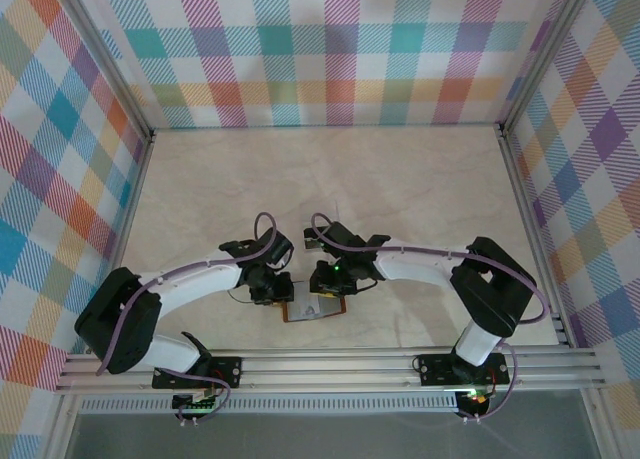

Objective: Take the credit cards out of the card holder

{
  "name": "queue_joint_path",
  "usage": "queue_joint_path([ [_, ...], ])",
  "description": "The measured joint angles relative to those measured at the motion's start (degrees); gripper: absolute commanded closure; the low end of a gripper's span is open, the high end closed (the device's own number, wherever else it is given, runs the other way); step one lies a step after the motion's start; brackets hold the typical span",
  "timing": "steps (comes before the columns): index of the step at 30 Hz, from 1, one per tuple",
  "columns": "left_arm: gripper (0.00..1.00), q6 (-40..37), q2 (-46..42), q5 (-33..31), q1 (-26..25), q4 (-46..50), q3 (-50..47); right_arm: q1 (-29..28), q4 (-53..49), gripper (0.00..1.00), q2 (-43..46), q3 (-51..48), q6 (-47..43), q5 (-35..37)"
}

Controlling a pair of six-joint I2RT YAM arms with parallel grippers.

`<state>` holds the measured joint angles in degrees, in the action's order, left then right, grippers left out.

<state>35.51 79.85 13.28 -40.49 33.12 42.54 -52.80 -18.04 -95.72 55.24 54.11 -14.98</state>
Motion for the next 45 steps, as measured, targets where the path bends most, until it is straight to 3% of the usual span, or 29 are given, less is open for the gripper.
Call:
queue_joint_path([
  [24, 0.82, -3.34, 7.41, -0.94, -2.19, 3.32, 3.48, 1.05, -0.17, 0.77, -7.13, 2.71, -4.07, -4.26],
  [35, 0.84, -3.93, 8.96, -1.36, -2.43, 5.09, 5.09, 2.54, 9.51, 0.78, -7.63, -1.7, -2.25, -10.47],
  [45, 0.85, -4.31, 9.57, -1.57, -2.51, 5.81, 5.73, 3.41, 13.62, 0.87, -7.61, -3.87, -0.96, -12.96],
])
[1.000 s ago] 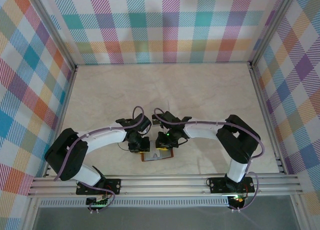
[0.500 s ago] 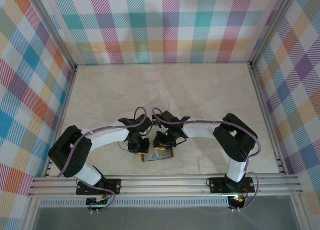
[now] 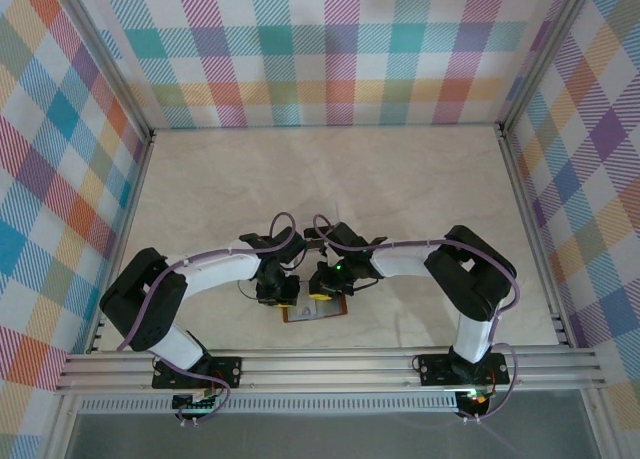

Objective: Take the credit cards out of the card holder

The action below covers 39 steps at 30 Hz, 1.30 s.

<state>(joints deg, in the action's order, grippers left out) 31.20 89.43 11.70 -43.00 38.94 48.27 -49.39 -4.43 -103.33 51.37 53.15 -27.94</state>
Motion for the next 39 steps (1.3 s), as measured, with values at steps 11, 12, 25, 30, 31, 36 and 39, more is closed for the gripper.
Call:
queue_joint_path([
  [11, 0.85, -0.44, 0.0, -0.22, -0.11, 0.09, 0.07, 0.04, -0.94, 0.93, 2.89, -0.33, -1.46, 1.42],
  [12, 0.85, -0.5, 0.0, -0.22, -0.11, 0.04, 0.07, -0.09, -1.25, 0.93, 3.17, -0.33, -1.68, 1.81],
  [25, 0.85, -0.66, 0.11, -0.33, -0.37, -0.15, 0.26, -0.02, -11.89, 0.93, 6.01, 0.92, -5.73, 8.79],
  [30, 0.85, -0.66, 0.11, -0.35, -0.37, -0.15, 0.26, -0.02, -16.35, 0.93, 7.45, 2.34, -6.6, 11.67],
  [31, 0.85, -0.68, 0.11, -0.35, -0.37, -0.15, 0.28, -0.02, -17.2, 0.93, 7.96, 2.47, -6.95, 12.35],
  [36, 0.85, -0.68, 0.11, -0.37, -0.37, -0.13, 0.28, -0.02, -21.27, 0.93, 9.53, 3.37, -7.78, 14.95],
  [39, 0.85, -0.68, 0.11, -0.37, -0.37, -0.13, 0.28, -0.02, -21.9, 0.93, 9.53, 3.54, -8.24, 15.15],
])
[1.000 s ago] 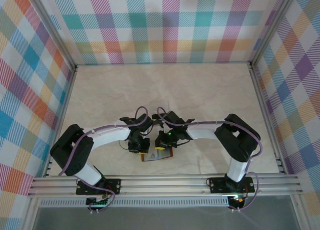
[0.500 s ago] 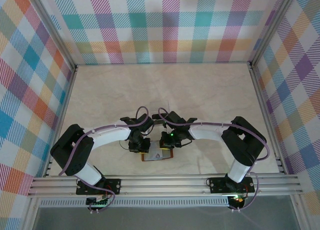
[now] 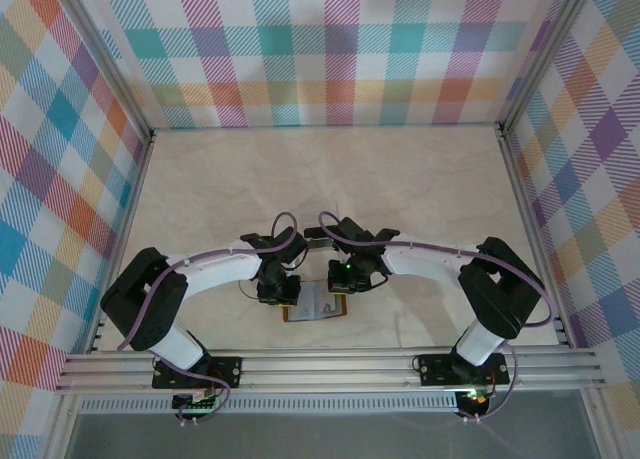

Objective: Take the credit cards out of the card holder

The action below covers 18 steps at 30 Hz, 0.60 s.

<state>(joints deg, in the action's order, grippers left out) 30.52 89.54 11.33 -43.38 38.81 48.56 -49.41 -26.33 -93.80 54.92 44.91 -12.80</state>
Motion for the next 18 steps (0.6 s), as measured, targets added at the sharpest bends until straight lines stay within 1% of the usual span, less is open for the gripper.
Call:
queue_joint_path([
  [6, 0.84, 0.02, 0.0, 0.02, 0.0, 0.0, 0.0, 0.0, 1.2, 0.9, -0.02, 0.02, 0.0, -1.6],
  [8, 0.84, 0.02, 0.0, 0.02, 0.0, -0.02, 0.0, 0.0, 1.77, 0.85, -0.02, 0.02, 0.26, -2.29],
  [11, 0.84, 0.02, 0.0, 0.02, 0.0, -0.02, 0.0, 0.0, 3.32, 0.81, -0.24, -0.11, 1.01, -3.32],
  [15, 0.84, 0.02, 0.0, 0.02, 0.0, -0.04, 0.0, 0.0, 4.79, 0.81, -0.28, -0.59, 1.55, -4.37],
  [18, 0.84, 0.02, 0.0, 0.04, 0.0, -0.07, 0.0, 0.0, 5.11, 0.85, -0.37, -0.79, 2.01, -4.61],
])
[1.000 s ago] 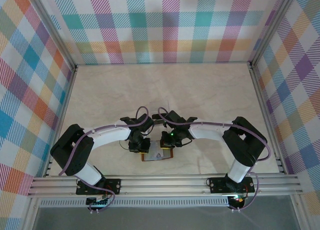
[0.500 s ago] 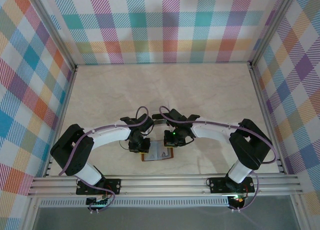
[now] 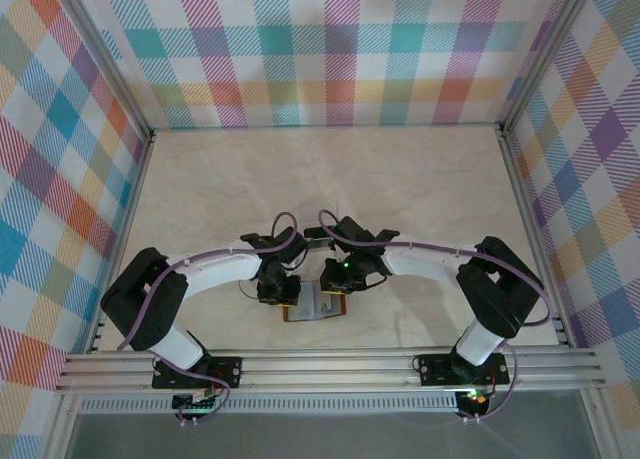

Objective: Take the credit cards out of the card holder

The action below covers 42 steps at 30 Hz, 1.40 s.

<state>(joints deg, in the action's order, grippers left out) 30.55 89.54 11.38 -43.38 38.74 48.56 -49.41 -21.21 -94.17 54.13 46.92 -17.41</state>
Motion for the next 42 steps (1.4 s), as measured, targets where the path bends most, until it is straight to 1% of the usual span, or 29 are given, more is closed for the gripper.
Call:
queue_joint_path([
  [5, 0.83, 0.0, 0.0, 0.0, 0.0, 0.0, 0.0, 0.0, 0.35, 0.89, -0.02, -0.07, 0.46, 0.0],
  [9, 0.79, 0.02, -0.02, -0.35, 0.0, 0.13, 0.0, 0.0, 0.57, 0.91, -0.02, -0.07, 0.59, 0.02],
  [16, 0.78, 0.07, -0.39, -1.01, -0.04, 0.28, -0.02, 0.0, 0.04, 0.92, 0.55, -0.07, 0.57, 0.59],
  [22, 0.76, 0.5, -0.79, -2.84, -0.07, 0.22, 0.0, 0.0, -3.39, 0.93, 3.85, 0.07, -0.26, 2.95],
  [27, 0.76, 1.51, -2.19, -5.01, 0.07, 0.2, 0.02, 0.83, -7.19, 0.94, 5.92, 2.21, -3.74, 5.05],
  [30, 0.76, 1.75, -4.17, -5.55, 0.59, 0.2, 0.04, 1.66, -9.31, 0.93, 6.71, 4.61, -8.26, 6.78],
  [33, 0.75, 1.97, -6.12, -5.99, 1.64, 0.17, 0.04, 2.21, -10.62, 0.97, 7.82, 6.71, -15.04, 9.05],
  [34, 0.75, 1.99, -6.78, -6.01, 2.19, 0.17, 0.04, 2.25, -10.99, 1.0, 8.13, 7.43, -18.05, 9.97],
  [40, 0.74, 1.97, -9.86, -5.77, 6.75, -0.26, 0.02, 2.25, -13.81, 1.0, 8.5, 11.41, -37.46, 16.26],
  [42, 0.74, 1.95, -10.23, -5.25, 8.33, -0.63, 0.02, 2.25, -15.39, 1.0, 8.5, 12.98, -45.64, 17.75],
])
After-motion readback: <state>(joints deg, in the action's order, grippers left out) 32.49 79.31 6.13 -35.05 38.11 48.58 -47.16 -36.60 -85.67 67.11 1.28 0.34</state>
